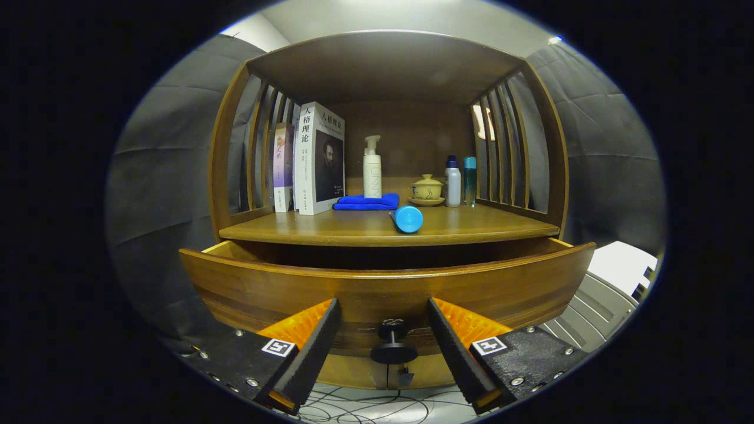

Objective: Pull open the drawer, take out the items inside it, and place them on the countertop above the cabinet.

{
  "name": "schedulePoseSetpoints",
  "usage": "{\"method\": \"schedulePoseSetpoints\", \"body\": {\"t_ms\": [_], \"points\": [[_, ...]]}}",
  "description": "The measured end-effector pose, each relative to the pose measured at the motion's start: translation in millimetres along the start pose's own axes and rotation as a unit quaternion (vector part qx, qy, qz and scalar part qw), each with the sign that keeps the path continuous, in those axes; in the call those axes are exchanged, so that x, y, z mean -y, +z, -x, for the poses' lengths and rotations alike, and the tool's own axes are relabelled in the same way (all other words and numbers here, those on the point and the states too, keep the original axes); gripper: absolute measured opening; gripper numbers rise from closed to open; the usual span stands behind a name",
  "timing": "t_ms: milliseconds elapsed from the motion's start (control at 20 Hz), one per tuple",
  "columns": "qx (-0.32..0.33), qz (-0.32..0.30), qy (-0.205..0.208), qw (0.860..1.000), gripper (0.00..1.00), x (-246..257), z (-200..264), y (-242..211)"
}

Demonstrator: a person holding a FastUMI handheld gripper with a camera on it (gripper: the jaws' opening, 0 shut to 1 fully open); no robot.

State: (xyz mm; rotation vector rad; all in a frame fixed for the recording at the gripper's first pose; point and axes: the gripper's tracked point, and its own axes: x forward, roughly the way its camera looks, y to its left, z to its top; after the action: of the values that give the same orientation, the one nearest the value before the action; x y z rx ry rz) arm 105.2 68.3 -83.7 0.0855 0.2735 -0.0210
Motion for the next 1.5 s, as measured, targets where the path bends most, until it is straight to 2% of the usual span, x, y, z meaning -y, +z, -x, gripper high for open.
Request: {"method": "schedulePoseSetpoints", "body": {"t_ms": [1000,1500], "points": [[0.015,0.033,0.007,0.999,0.93,1.4,-47.4,2.3],[0.028,0.016,0.020,0.999,0.93,-0.3,-63.1,6.5]]}}
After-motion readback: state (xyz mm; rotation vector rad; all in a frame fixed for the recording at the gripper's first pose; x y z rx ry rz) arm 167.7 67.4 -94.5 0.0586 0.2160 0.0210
